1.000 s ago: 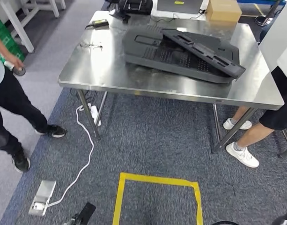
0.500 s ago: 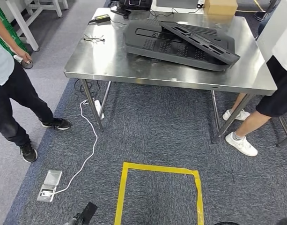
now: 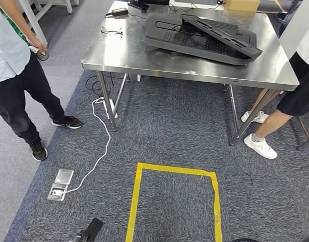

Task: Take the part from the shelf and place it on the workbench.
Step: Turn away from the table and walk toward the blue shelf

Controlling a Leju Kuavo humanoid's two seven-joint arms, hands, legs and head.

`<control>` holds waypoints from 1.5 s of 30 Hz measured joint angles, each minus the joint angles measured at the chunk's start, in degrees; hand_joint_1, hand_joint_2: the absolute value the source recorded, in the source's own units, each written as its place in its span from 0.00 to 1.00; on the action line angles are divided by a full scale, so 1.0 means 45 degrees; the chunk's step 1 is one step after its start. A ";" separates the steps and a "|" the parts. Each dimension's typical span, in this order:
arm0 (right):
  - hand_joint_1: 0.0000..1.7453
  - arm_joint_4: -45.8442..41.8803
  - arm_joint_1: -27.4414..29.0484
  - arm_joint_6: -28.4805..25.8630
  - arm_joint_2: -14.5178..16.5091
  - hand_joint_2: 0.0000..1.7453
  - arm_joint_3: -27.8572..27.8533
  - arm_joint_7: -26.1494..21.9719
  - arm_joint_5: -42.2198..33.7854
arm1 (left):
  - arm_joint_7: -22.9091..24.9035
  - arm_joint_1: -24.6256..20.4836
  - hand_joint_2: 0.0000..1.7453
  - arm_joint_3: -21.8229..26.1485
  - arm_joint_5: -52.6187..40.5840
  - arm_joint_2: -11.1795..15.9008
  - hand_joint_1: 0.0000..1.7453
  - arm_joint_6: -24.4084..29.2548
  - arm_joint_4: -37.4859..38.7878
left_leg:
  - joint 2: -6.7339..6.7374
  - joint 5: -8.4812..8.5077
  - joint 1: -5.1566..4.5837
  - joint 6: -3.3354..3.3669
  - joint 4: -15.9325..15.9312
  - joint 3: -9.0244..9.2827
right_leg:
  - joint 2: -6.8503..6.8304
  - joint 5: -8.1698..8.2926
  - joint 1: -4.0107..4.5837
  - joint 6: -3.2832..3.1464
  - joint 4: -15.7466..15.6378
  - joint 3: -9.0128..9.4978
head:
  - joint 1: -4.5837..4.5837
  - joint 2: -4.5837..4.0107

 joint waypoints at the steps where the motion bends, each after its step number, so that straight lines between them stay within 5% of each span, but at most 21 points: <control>1: 0.00 0.0000 0.0017 0.0000 0.0000 0.00 -0.0006 0.0002 -0.0020 | -0.0004 -0.0004 0.00 0.0005 0.0000 -0.0004 0.00 0.0001 0.0001 | 0.0035 0.0169 0.0008 0.0091 -0.0008 -0.0182 | 0.0011 -0.0604 -0.0034 0.0077 0.0463 -0.0126 | 0.0016 -0.0001; 3: 0.00 0.0004 0.0030 0.0000 0.0000 0.00 -0.0015 0.0006 -0.0046 | -0.0012 -0.0022 0.00 0.0008 -0.0005 -0.0002 0.00 0.0004 0.0001 | 0.0058 0.0492 -0.0035 0.0186 0.0011 -0.0582 | 0.0018 -0.1892 -0.0080 0.0195 0.1919 -0.0379 | 0.0039 -0.0002; 4: 0.00 0.0010 0.0033 0.0000 0.0000 0.00 -0.0021 0.0006 -0.0058 | -0.0014 -0.0023 0.00 0.0010 -0.0005 -0.0002 0.00 0.0004 0.0001 | 0.0068 0.0646 -0.0057 0.0199 0.0026 -0.0789 | 0.0018 -0.2179 -0.0094 0.0227 0.2630 -0.0430 | 0.0040 -0.0002; 6: 0.00 0.0027 0.0038 0.0000 0.0000 0.00 -0.0039 0.0006 -0.0094 | -0.0016 -0.0024 0.00 0.0010 -0.0005 -0.0002 0.00 0.0004 0.0001 | 0.0082 0.0928 -0.0096 0.0196 0.0072 -0.1199 | 0.0022 -0.1816 -0.0099 0.0221 0.3074 -0.0086 | 0.0036 -0.0002; 9: 0.00 0.0028 0.0013 0.0000 0.0000 0.00 -0.0053 0.0006 -0.0116 | -0.0024 -0.0027 0.00 0.0011 -0.0006 -0.0007 0.00 0.0004 0.0001 | 0.0058 0.1306 -0.0151 0.0138 0.0121 -0.1661 | 0.0087 -0.1014 -0.0025 -0.0019 0.0729 0.1847 | 0.0035 0.0000; 11: 0.00 0.0013 -0.0028 0.0001 -0.0001 0.00 -0.0053 0.0013 -0.0114 | -0.0051 -0.0031 0.00 0.0013 -0.0004 -0.0017 0.00 0.0002 0.0000 | 0.0044 0.1545 -0.0168 0.0019 0.0119 -0.1815 | 0.0145 -0.1192 0.0060 -0.0189 -0.1010 0.2962 | 0.0024 0.0000; 12: 0.00 0.0010 -0.0034 0.0001 -0.0004 0.00 -0.0053 0.0019 -0.0117 | -0.0072 -0.0032 0.00 0.0015 -0.0005 -0.0021 0.00 0.0001 0.0000 | 0.0044 0.1659 -0.0160 -0.0063 0.0101 -0.1872 | 0.0152 -0.1263 0.0102 -0.0243 -0.1425 0.3157 | 0.0021 -0.0001; 15: 0.00 0.0024 -0.0037 0.0002 -0.0019 0.00 -0.0062 0.0067 -0.0136 | -0.0114 -0.0001 0.00 0.0015 -0.0015 -0.0020 0.00 0.0023 0.0001 | 0.0005 0.1494 -0.0131 -0.0278 0.0252 -0.2092 | 0.0110 -0.0959 0.0067 -0.0439 -0.1647 0.2921 | 0.0015 -0.0001; 19: 0.00 0.0096 -0.0021 0.0005 -0.0051 0.00 -0.0089 0.0106 -0.0154 | -0.0134 0.0007 0.00 0.0015 -0.0011 -0.0017 0.00 0.0049 0.0001 | -0.0036 -0.0503 -0.0082 -0.0446 0.2919 -0.2828 | 0.0126 -0.0495 0.0055 -0.0599 -0.1595 0.2355 | -0.0004 -0.0002; 21: 0.00 0.0125 -0.0018 0.0005 -0.0073 0.00 -0.0096 0.0124 -0.0154 | -0.0136 0.0009 0.00 0.0015 -0.0011 -0.0017 0.00 0.0051 0.0000 | -0.0041 -0.0360 -0.0063 -0.0486 0.3602 -0.2726 | 0.0230 -0.0351 0.0061 -0.0567 -0.1452 0.2041 | -0.0001 0.0000; 23: 0.00 0.0136 -0.0021 0.0005 -0.0091 0.00 -0.0098 0.0187 -0.0154 | -0.0138 0.0009 0.00 0.0015 -0.0012 -0.0017 0.00 0.0053 -0.0001 | -0.0206 0.0295 -0.0017 -0.0470 0.2321 -0.1725 | 0.0394 -0.0296 0.0047 -0.0514 -0.1216 0.1754 | -0.0004 0.0001; 26: 0.00 0.0137 -0.0048 0.0004 -0.0113 0.00 -0.0103 0.0292 -0.0157 | -0.0143 0.0011 0.00 0.0015 -0.0016 -0.0017 0.00 0.0058 0.0001 | -0.0758 0.0411 0.0045 -0.0388 0.0206 -0.0417 | 0.0685 -0.0265 0.0065 -0.0375 -0.0826 0.1360 | 0.0004 0.0002; 30: 0.00 0.0135 -0.0006 0.0000 -0.0180 0.00 -0.0104 0.0345 -0.0167 | -0.0142 0.0003 0.00 0.0019 -0.0021 -0.0023 0.00 0.0061 0.0000 | -0.0446 0.0401 0.0065 -0.0173 -0.0018 -0.0506 | 0.0875 -0.0332 0.0040 -0.0065 -0.0487 0.0956 | 0.0031 0.0000; 34: 0.00 0.0165 0.0000 0.0000 -0.0260 0.00 -0.0091 0.0368 -0.0175 | -0.0142 0.0041 0.00 0.0024 -0.0021 -0.0026 0.00 0.0062 0.0001 | 0.0108 0.0491 0.0106 -0.0022 -0.0048 -0.0600 | 0.0344 -0.1854 -0.0095 0.0251 0.2338 -0.0259 | 0.0093 0.0001; 36: 0.00 0.0196 0.0030 0.0000 -0.0289 0.00 -0.0092 0.0383 -0.0179 | -0.0141 0.0051 0.00 0.0028 -0.0021 -0.0023 0.00 0.0062 0.0001 | 0.0386 0.0489 0.0103 -0.0025 -0.0042 -0.0602 | 0.0255 -0.1870 -0.0149 0.0320 0.2932 -0.0428 | 0.0093 0.0001; 40: 0.00 0.0205 0.0036 0.0000 -0.0322 0.00 -0.0091 0.0395 -0.0179 | -0.0141 0.0004 0.00 0.0030 -0.0015 -0.0022 0.00 0.0062 0.0001 | 0.0798 0.0438 0.0054 -0.0131 -0.0034 -0.0522 | -0.0433 -0.0360 -0.0067 0.0161 -0.0081 0.1133 | 0.0091 -0.0001; 42: 0.00 0.0204 0.0053 0.0000 -0.0329 0.00 -0.0091 0.0418 -0.0181 | -0.0141 0.0003 0.00 0.0033 -0.0011 -0.0023 0.00 0.0061 0.0001 | 0.0978 0.0430 -0.0011 -0.0234 -0.0020 -0.0554 | -0.0632 -0.0295 0.0035 -0.0010 -0.0622 0.1303 | 0.0078 0.0000; 45: 0.00 0.0194 0.0120 0.0000 -0.0344 0.00 -0.0097 0.0463 -0.0186 | -0.0143 -0.0018 0.00 0.0034 -0.0011 -0.0030 0.00 0.0058 0.0001 | 0.1033 0.0251 0.0000 -0.0425 0.0092 -0.0601 | -0.0305 -0.0265 -0.0017 -0.0266 -0.0768 0.1231 | 0.0064 0.0003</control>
